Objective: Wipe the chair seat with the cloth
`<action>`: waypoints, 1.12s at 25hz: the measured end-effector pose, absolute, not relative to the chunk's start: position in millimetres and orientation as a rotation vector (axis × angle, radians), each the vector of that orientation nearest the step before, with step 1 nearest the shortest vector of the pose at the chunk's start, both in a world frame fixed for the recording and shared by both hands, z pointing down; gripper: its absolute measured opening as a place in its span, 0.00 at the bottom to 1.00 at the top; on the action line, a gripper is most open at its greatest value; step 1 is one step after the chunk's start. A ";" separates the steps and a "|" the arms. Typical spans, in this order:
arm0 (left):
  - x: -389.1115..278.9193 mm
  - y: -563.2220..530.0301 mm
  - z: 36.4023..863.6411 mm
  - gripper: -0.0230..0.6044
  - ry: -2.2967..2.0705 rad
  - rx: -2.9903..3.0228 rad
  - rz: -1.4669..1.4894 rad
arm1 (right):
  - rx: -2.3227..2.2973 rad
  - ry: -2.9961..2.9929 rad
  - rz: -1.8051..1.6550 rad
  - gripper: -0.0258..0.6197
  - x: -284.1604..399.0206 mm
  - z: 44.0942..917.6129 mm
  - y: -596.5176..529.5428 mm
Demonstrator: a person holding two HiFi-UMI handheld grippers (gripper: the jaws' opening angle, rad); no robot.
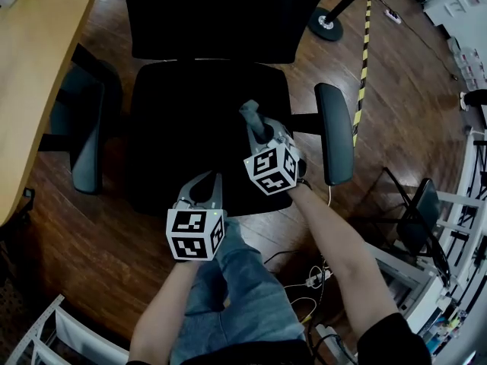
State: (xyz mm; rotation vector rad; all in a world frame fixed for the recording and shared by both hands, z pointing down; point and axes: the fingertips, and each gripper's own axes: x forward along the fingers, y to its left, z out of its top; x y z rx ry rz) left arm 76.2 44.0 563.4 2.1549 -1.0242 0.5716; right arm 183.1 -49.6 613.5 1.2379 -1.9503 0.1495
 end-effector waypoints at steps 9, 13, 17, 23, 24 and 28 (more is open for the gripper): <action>97.3 -33.3 557.8 0.04 -1.006 2.158 0.591 | 1.325 -1.788 0.263 0.06 240.8 637.0 -136.8; 115.3 -54.8 554.7 0.04 -0.964 2.166 0.599 | 1.367 -1.725 0.315 0.06 265.3 646.4 -163.7; 127.5 -76.2 562.7 0.04 -0.947 2.164 0.602 | 1.353 -1.660 0.337 0.06 288.4 663.2 -179.7; 133.2 -87.7 572.8 0.04 -0.933 2.141 0.584 | 1.297 -1.599 0.367 0.06 303.4 685.8 -180.3; 131.7 -86.1 574.0 0.04 -0.931 2.139 0.589 | 1.282 -1.603 0.366 0.06 299.7 687.2 -178.7; 126.4 -75.0 572.6 0.04 -0.927 2.134 0.619 | 1.265 -1.621 0.372 0.06 288.5 682.9 -164.8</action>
